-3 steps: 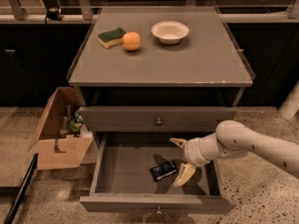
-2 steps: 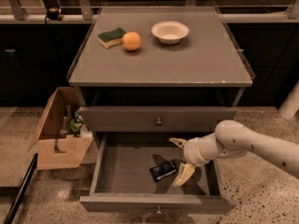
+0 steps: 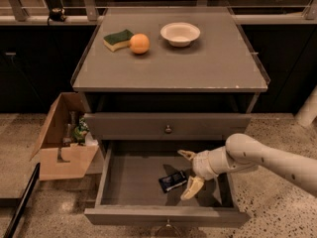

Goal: Pick rxbar blueberry from middle drawer and place on counter

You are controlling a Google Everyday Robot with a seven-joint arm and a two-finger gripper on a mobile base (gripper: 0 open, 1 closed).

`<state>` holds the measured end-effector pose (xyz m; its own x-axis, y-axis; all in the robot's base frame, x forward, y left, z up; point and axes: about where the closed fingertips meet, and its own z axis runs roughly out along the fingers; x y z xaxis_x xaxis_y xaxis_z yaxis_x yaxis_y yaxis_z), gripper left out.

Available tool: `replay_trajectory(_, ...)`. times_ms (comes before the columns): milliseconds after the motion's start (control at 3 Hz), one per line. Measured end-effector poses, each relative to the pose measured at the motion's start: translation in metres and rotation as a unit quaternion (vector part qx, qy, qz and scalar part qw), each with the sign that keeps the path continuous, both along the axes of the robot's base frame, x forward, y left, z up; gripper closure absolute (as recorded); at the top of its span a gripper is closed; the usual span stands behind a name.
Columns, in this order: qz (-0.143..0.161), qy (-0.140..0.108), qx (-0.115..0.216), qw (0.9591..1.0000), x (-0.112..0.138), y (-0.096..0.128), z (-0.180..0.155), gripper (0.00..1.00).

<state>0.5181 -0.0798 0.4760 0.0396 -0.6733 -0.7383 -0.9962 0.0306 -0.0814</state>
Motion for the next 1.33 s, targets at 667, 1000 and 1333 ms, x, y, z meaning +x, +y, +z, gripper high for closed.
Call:
replay_trajectory(667,-0.016,0.008,-0.003,0.9998,0.019,0.007,-0.04,0.0)
replay_trajectory(1000,-0.009,0.032,0.0,0.9995,0.042,0.022,-0.077,0.0)
replay_trajectory(1333,-0.01,0.032,0.0,0.9994,0.042,0.022,-0.078,0.0)
